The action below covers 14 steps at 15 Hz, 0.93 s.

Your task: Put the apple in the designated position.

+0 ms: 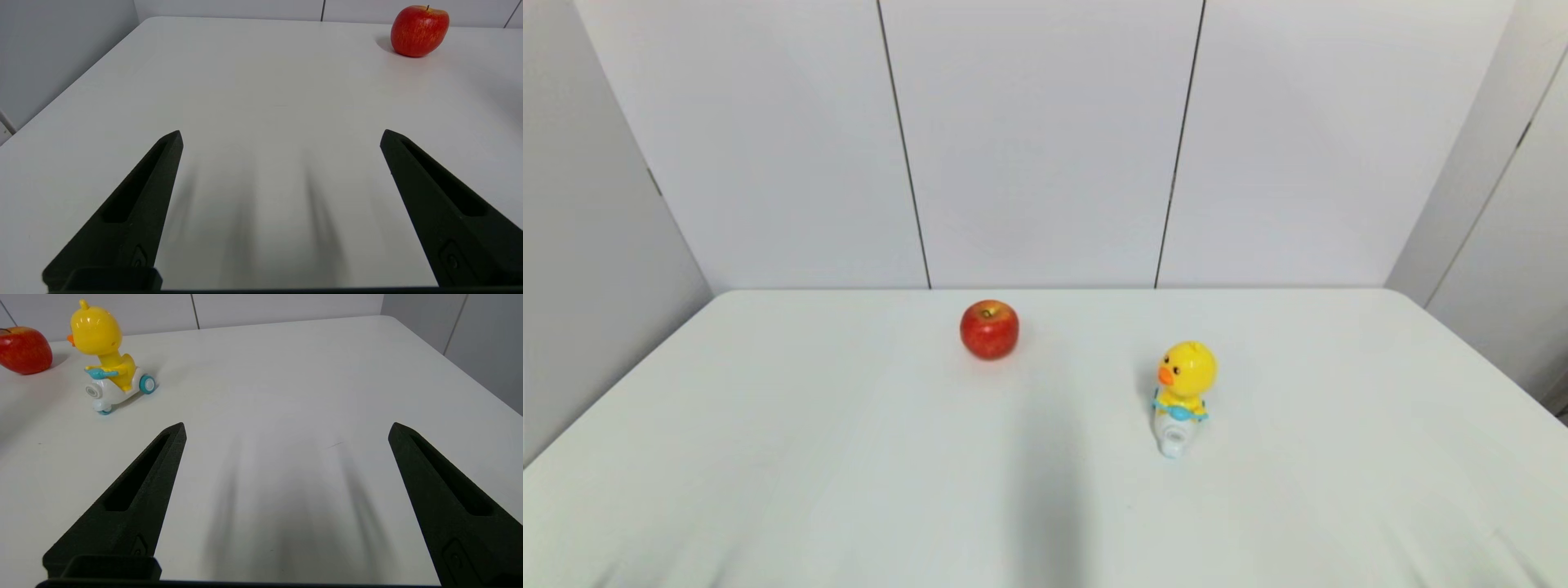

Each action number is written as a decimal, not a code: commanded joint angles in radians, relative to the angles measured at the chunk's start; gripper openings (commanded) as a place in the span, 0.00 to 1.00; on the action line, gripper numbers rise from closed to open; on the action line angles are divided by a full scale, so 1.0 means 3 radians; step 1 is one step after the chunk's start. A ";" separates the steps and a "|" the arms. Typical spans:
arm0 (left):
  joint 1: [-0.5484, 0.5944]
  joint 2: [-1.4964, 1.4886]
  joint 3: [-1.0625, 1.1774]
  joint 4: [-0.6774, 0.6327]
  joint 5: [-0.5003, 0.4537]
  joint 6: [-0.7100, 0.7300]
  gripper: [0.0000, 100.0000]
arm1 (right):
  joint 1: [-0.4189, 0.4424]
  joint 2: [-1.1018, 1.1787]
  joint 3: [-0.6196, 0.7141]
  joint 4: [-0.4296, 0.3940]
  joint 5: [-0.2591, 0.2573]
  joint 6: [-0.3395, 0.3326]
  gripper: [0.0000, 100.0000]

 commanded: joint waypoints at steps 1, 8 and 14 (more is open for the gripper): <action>-0.0002 0.0492 -0.0290 0.0023 0.0000 -0.0002 1.00 | 0.0001 0.0005 0.0020 -0.0002 0.0000 -0.0002 1.00; -0.0099 0.2517 -0.1604 -0.0181 -0.0486 0.0846 1.00 | 0.0001 0.0005 0.0020 -0.0002 0.0000 0.0003 1.00; -0.0120 0.4424 -0.2704 -0.0417 -0.1969 0.1470 1.00 | 0.0001 0.0005 0.0020 -0.0002 0.0000 -0.0002 1.00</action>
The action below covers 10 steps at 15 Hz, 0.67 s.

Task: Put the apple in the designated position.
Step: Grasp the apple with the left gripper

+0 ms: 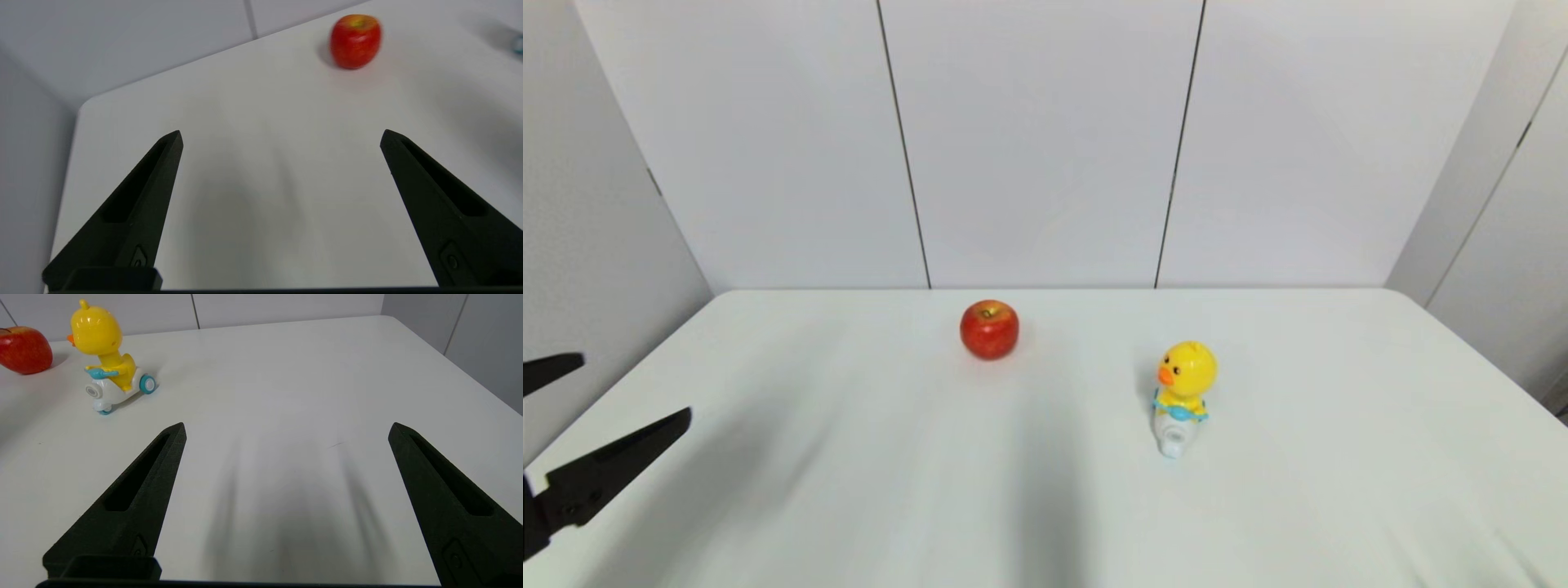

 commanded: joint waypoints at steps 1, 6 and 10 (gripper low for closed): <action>-0.0074 0.1813 -0.0999 -0.0204 -0.1173 0.0659 1.00 | 0.0001 0.0005 0.0020 -0.0002 0.0001 0.0002 1.00; -0.0345 0.3046 -0.1551 -0.0629 -0.1572 0.0996 1.00 | 0.0001 0.0005 0.0020 -0.0002 0.0001 0.0002 1.00; -0.0494 0.3930 -0.2252 -0.0675 -0.1551 0.1063 1.00 | 0.0001 0.0005 0.0020 -0.0002 0.0001 0.0002 1.00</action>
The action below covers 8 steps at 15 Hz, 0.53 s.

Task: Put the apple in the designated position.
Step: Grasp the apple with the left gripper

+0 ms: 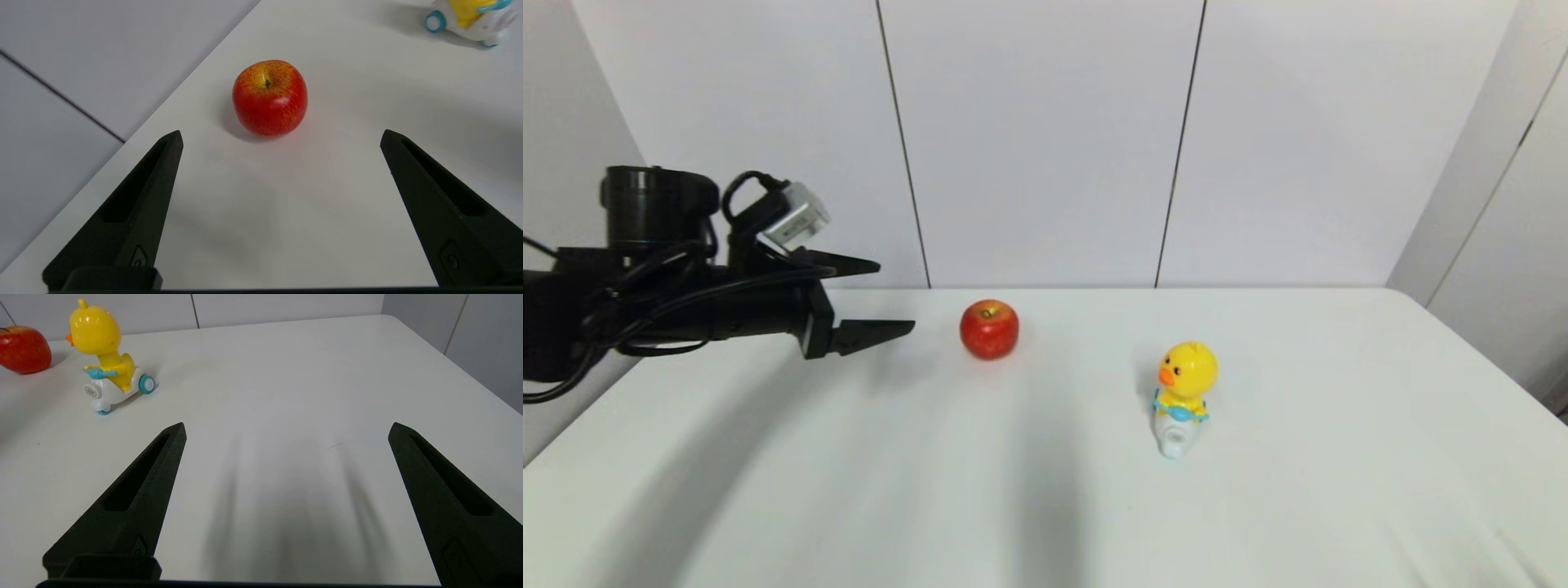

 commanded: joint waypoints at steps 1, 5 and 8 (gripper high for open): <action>-0.0229 0.1283 -0.0932 -0.0087 -0.0031 0.0118 1.00 | 0.0001 0.0005 0.0020 -0.0002 0.0000 -0.0003 1.00; -0.0280 0.1681 -0.1244 -0.0005 0.0082 0.0077 1.00 | 0.0001 0.0005 0.0020 -0.0002 0.0000 -0.0003 1.00; -0.0326 0.1809 -0.1316 0.0010 0.0082 0.0077 1.00 | 0.0001 0.0005 0.0020 -0.0002 0.0000 0.0002 1.00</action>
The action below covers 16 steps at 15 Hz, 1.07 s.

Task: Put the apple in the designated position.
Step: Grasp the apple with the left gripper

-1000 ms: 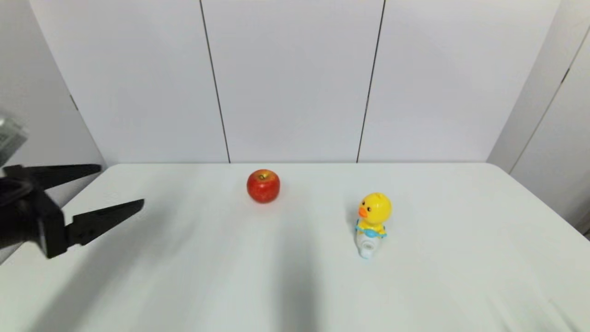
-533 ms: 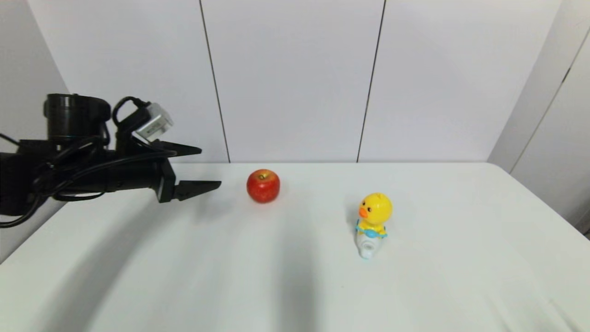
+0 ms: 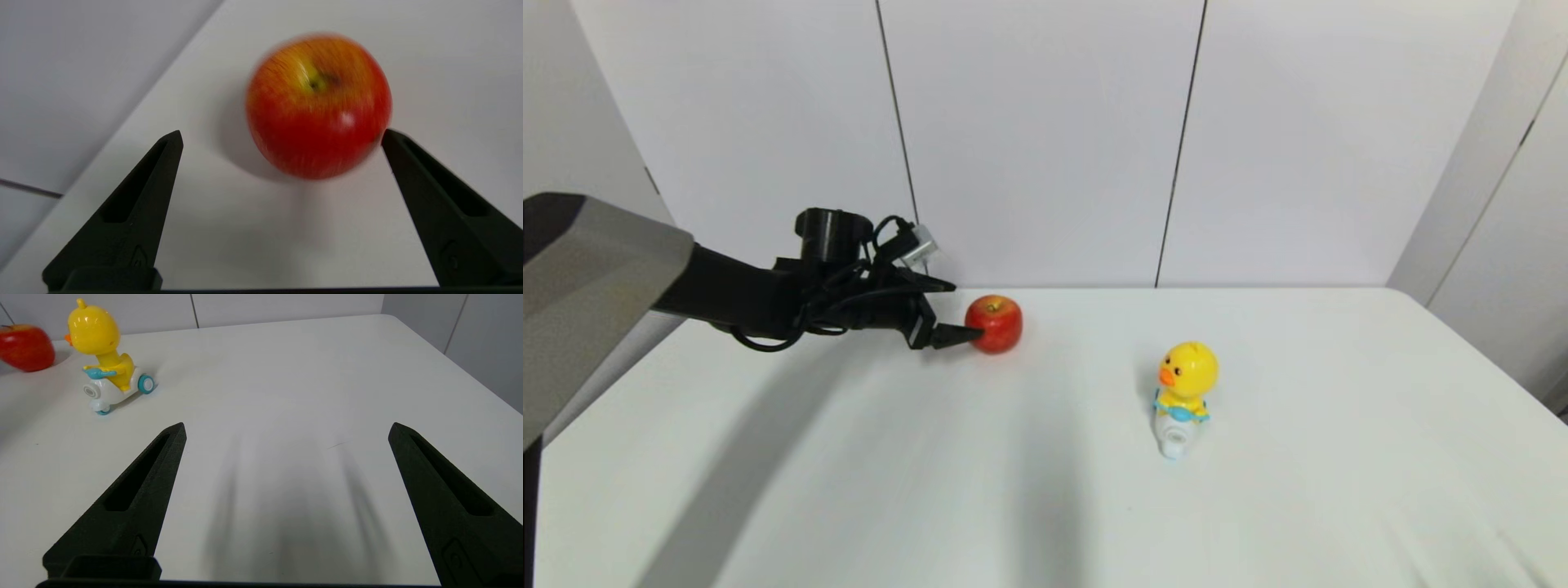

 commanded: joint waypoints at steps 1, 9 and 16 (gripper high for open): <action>-0.0067 0.0308 -0.0131 -0.0002 -0.0008 0.0006 1.00 | 0.0001 0.0005 0.0020 -0.0002 0.0000 0.0002 1.00; -0.0134 0.0323 -0.0254 -0.0007 -0.0018 -0.0065 1.00 | 0.0001 0.0005 0.0020 -0.0002 0.0000 0.0002 1.00; -0.0241 0.0318 -0.0254 -0.0017 -0.0018 -0.0137 1.00 | 0.0001 0.0005 0.0020 -0.0002 0.0000 -0.0003 1.00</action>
